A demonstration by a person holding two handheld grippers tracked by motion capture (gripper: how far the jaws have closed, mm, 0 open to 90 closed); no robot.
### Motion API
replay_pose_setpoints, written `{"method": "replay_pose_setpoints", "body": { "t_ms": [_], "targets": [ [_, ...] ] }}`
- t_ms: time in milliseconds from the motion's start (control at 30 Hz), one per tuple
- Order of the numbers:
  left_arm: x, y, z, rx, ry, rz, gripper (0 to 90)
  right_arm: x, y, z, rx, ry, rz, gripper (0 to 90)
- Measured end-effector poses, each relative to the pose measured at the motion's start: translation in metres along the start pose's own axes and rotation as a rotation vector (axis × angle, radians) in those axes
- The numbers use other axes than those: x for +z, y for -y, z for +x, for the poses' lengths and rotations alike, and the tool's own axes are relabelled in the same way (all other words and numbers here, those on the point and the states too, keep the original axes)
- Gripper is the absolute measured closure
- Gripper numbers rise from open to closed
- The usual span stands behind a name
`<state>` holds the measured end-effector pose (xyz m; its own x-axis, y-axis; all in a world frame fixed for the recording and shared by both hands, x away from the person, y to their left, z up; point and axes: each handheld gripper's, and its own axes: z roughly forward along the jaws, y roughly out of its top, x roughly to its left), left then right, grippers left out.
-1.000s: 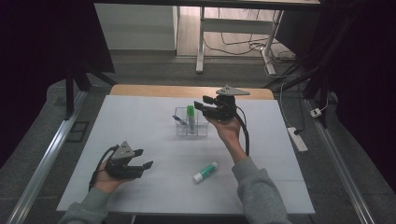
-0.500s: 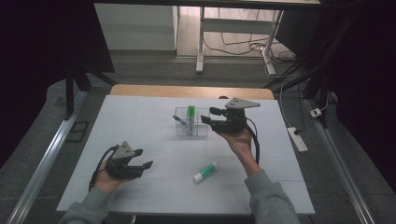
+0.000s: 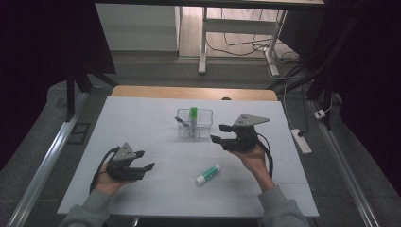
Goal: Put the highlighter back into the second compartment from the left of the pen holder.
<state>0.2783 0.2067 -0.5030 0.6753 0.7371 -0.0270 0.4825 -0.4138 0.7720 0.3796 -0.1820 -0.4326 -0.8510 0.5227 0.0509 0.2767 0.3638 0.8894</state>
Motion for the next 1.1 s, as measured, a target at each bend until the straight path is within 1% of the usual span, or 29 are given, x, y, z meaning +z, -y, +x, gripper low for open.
{"method": "replay_pose_setpoints", "body": {
  "t_ms": [33,100,167,267,400,500,600,700,933,1100],
  "targets": [
    [0.000,0.000,0.000,-0.001,0.000,0.000,36.0,-0.001,0.002,0.001,-0.007,-0.007,0.009,40.1],
    [0.000,0.000,0.000,0.001,0.002,0.001,36.0,-0.003,0.006,0.003,-0.014,-0.048,0.016,39.5],
    [0.001,0.000,0.000,0.000,0.005,0.003,35.8,-0.004,0.011,0.004,-0.026,-0.080,0.039,39.1],
    [0.001,0.000,0.000,0.001,0.006,0.005,35.5,-0.002,0.016,0.006,-0.058,-0.097,0.095,37.9],
    [0.001,0.000,0.001,-0.001,0.008,0.003,35.5,0.000,0.019,0.007,-0.071,-0.133,0.123,37.9],
    [0.001,0.000,0.001,0.000,0.011,0.005,35.5,0.003,0.021,0.008,-0.084,-0.180,0.144,37.8],
    [0.001,0.001,0.001,0.000,0.012,0.007,35.5,0.006,0.021,0.012,-0.109,-0.195,0.166,37.6],
    [0.000,0.001,0.002,-0.002,0.011,0.006,35.5,0.008,0.021,0.014,-0.121,-0.207,0.176,37.6],
    [-0.001,0.002,0.003,-0.005,0.009,0.001,35.5,0.010,0.020,0.017,-0.157,-0.198,0.210,36.0],
    [-0.002,0.002,0.004,-0.007,0.011,0.001,35.5,0.012,0.018,0.020,-0.192,-0.213,0.234,34.0]
  ]
}}
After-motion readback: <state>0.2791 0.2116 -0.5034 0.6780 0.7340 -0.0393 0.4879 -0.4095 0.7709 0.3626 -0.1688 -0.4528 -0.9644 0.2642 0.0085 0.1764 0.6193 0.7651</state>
